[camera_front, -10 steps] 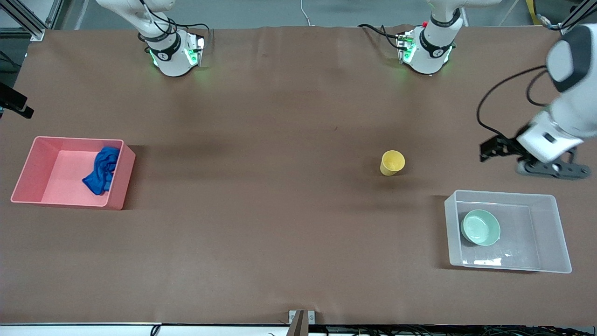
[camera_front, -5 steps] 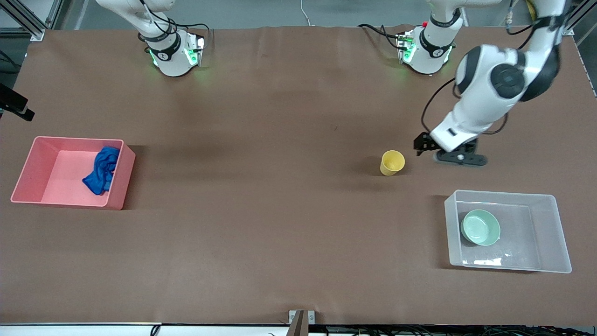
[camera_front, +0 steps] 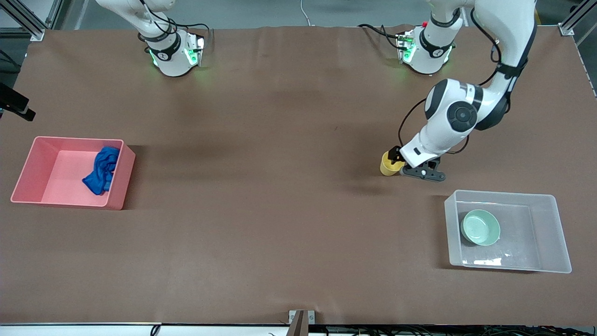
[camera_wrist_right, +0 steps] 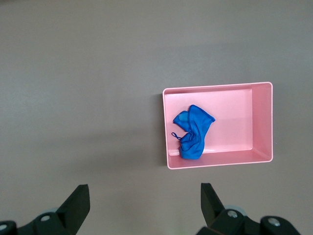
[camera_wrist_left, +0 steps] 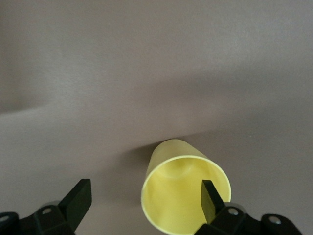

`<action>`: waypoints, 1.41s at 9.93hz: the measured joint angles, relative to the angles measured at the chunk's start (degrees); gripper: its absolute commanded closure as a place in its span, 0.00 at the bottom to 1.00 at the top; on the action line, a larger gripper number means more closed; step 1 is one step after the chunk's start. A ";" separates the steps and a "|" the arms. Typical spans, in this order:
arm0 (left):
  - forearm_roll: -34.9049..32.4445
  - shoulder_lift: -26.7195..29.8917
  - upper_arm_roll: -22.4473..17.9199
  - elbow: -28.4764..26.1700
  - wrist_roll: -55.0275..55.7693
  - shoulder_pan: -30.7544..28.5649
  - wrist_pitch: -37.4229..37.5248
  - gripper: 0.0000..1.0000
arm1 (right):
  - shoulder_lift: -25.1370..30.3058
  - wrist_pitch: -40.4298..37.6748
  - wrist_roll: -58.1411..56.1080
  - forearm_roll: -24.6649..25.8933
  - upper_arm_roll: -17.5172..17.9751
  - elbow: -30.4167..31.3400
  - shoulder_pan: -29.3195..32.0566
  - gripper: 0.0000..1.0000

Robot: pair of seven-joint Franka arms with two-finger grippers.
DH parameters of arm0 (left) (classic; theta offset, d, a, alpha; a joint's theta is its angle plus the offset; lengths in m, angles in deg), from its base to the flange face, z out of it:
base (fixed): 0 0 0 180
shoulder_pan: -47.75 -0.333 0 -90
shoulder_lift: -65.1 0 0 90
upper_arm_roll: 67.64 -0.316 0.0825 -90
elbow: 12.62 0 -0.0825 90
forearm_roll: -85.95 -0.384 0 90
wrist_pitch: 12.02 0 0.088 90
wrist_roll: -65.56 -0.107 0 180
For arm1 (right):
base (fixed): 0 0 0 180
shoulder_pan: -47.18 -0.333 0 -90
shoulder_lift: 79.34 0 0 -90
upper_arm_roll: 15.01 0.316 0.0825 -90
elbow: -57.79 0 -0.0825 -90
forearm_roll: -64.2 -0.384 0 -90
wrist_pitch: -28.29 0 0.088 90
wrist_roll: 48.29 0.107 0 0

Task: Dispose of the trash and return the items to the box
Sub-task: 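Reach the left gripper to the yellow cup and grasp it, then carry the yellow cup into the clear bin onto the green bowl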

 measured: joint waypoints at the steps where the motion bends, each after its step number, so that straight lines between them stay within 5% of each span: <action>1: -1.19 -1.18 0.26 0.03 0.01 0.06 -0.10 0.26 | 0.00 -0.08 0.00 0.00 0.00 0.00 0.00 0.00; 2: -1.99 -2.17 0.32 0.06 0.02 0.08 -0.31 0.82 | -0.01 -0.08 0.00 0.00 -0.01 0.00 0.01 0.00; 3: -2.29 -3.00 0.32 0.07 0.02 0.08 -0.71 0.98 | 0.00 -0.08 0.00 0.00 -0.01 -0.01 0.01 0.00; 10: -2.69 -2.97 0.36 0.91 -0.22 0.06 0.20 1.00 | -0.17 -1.08 -0.02 0.00 -0.06 -0.01 0.37 0.00; 14: -2.73 1.74 -0.22 9.41 -0.97 -0.49 12.87 1.00 | -0.17 -1.83 -0.02 0.00 -0.01 -0.01 0.28 0.00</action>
